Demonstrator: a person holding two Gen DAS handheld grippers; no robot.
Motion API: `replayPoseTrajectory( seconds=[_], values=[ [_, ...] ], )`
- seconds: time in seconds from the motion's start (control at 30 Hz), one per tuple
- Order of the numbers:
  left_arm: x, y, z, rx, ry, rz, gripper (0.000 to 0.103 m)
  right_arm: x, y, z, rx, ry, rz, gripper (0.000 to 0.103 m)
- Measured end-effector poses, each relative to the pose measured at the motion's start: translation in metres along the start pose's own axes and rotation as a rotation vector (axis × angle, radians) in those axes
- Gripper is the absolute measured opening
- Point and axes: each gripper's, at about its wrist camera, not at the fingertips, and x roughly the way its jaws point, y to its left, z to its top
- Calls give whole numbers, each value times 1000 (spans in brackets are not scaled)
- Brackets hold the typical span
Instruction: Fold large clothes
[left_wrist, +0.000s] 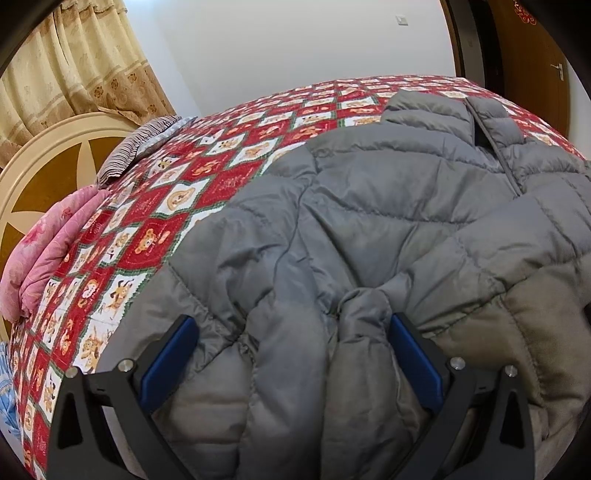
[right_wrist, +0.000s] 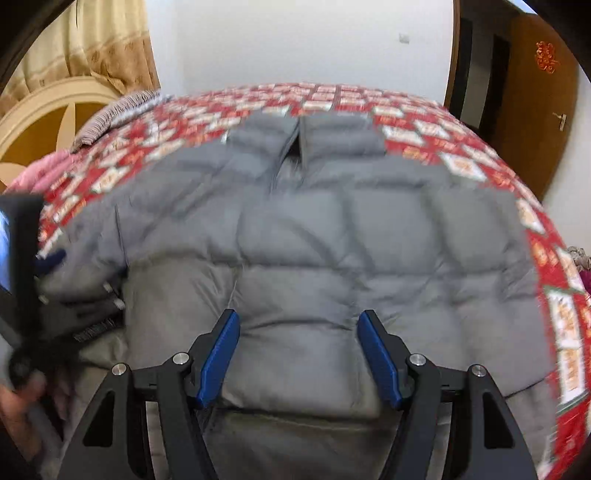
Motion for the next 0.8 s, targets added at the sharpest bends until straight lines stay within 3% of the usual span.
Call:
replayPoseTrajectory(
  seconds=[0.8],
  values=[
    [0,2,1,0,10,-8,103,14,4,-9,-16,-22,-28,70]
  ],
)
